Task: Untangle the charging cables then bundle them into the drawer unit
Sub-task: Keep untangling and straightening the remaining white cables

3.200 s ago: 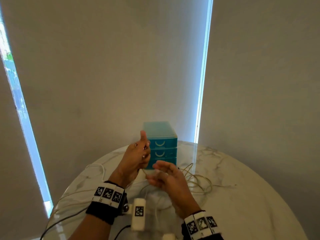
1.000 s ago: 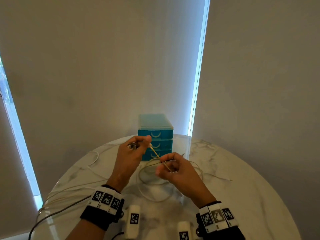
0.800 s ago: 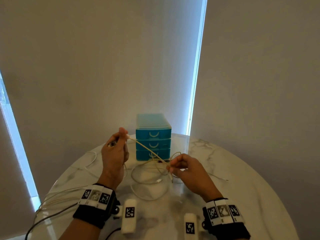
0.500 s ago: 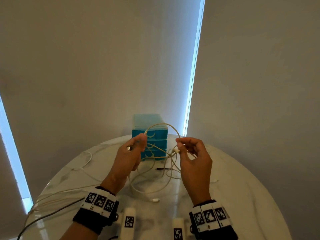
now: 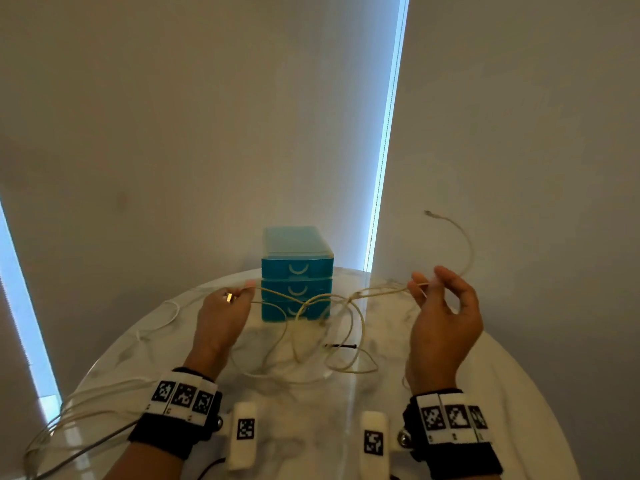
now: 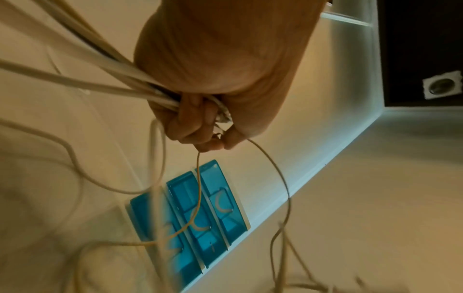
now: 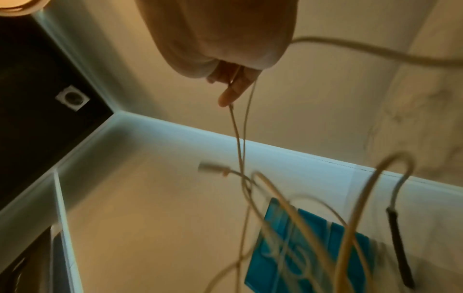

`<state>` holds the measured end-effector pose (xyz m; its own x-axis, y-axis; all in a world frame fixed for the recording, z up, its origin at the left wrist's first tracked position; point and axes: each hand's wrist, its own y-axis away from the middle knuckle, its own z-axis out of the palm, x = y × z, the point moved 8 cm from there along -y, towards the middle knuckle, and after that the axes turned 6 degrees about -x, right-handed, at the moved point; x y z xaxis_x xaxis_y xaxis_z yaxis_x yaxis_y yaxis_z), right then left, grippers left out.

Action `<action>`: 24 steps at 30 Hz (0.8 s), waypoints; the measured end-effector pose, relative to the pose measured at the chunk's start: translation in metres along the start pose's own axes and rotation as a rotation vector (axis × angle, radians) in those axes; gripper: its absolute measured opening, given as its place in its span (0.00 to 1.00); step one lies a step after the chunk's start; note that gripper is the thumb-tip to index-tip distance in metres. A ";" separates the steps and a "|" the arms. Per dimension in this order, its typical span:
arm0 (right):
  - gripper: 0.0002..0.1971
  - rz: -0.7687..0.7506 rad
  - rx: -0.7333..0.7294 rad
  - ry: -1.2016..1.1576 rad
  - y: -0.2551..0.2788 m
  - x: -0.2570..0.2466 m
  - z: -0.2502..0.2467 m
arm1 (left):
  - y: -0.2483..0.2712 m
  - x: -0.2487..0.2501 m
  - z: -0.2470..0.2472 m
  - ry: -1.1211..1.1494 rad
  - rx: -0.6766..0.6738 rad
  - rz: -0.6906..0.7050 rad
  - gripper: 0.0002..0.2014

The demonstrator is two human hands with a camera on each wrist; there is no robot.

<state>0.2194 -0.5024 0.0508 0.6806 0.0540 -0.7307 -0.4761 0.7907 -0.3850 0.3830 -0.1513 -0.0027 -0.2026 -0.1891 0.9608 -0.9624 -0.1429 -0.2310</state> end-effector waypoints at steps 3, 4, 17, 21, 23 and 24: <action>0.11 0.095 0.035 -0.107 -0.012 0.008 -0.012 | -0.001 -0.004 -0.010 0.006 0.009 -0.038 0.11; 0.11 0.126 -0.001 -0.117 -0.012 0.013 -0.010 | -0.001 -0.004 -0.009 -0.008 -0.002 -0.034 0.08; 0.16 0.492 -0.589 -0.340 0.063 0.030 0.085 | 0.071 0.053 0.093 -0.293 -0.797 0.369 0.16; 0.21 0.519 -0.540 -0.677 0.039 0.020 0.077 | 0.053 0.040 0.083 -0.312 -0.649 0.316 0.15; 0.25 0.489 -0.493 -0.813 0.023 0.018 0.064 | 0.042 0.040 0.067 -0.298 -0.535 0.282 0.18; 0.26 0.489 -0.471 -0.857 0.018 0.019 0.058 | 0.038 0.042 0.060 -0.286 -0.485 0.280 0.19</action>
<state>0.2561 -0.4523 0.0627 0.4352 0.8494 -0.2985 -0.8414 0.2658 -0.4705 0.3488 -0.2232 0.0198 -0.4668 -0.4176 0.7796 -0.8662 0.3938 -0.3077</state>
